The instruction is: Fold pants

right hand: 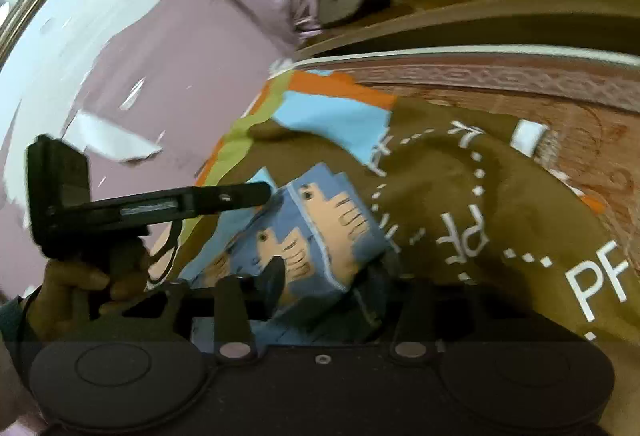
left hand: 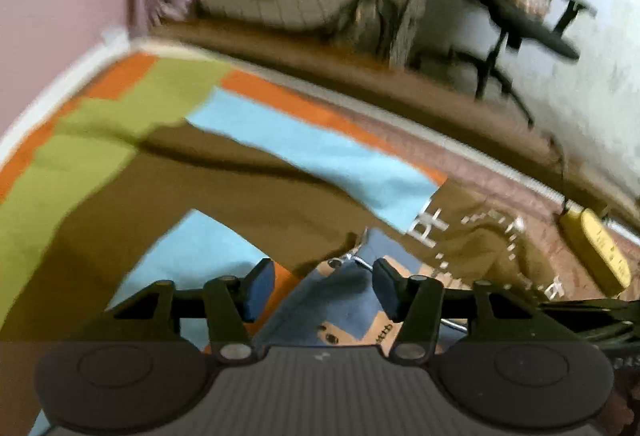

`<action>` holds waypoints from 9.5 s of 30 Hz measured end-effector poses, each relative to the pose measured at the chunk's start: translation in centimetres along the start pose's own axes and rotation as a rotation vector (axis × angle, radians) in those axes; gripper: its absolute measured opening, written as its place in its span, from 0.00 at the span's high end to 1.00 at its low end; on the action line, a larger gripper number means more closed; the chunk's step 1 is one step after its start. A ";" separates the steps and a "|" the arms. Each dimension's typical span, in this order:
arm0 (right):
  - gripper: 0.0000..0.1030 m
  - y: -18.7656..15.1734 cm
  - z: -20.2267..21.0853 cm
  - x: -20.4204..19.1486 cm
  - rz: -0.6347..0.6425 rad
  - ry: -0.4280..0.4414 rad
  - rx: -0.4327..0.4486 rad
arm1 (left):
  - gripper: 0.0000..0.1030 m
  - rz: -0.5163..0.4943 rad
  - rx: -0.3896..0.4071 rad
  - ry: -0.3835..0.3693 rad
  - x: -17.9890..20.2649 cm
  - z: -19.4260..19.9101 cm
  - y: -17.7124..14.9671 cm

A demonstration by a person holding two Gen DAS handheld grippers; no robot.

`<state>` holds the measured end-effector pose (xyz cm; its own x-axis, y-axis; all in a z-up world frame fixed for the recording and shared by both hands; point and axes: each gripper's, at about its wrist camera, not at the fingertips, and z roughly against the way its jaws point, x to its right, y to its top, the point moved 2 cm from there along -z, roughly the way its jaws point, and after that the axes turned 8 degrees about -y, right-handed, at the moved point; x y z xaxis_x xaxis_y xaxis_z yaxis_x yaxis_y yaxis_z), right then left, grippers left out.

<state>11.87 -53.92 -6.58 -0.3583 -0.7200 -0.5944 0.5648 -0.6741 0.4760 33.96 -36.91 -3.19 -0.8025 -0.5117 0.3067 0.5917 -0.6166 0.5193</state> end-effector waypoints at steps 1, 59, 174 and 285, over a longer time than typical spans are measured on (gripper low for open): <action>0.72 0.0 -0.1 0.2 -0.015 -0.013 0.002 | 0.55 0.004 -0.022 -0.002 0.0 -0.7 0.3; 0.34 -0.6 0.9 -8.3 0.719 0.008 0.112 | 0.20 -0.114 0.069 0.474 -4.1 18.7 -14.3; 0.79 -7.0 4.5 -7.6 0.822 -0.140 0.318 | 0.93 0.358 -0.217 0.136 5.5 1.0 2.6; 0.86 -28.1 -1.7 -31.5 1.135 0.193 0.065 | 0.85 0.581 0.175 -0.017 -16.1 24.2 -27.1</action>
<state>8.50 -12.02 -2.34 0.4543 -0.8839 0.1108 0.4481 0.3343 0.8291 29.02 2.51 -2.91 -0.3540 -0.7247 0.5912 0.9132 -0.1313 0.3858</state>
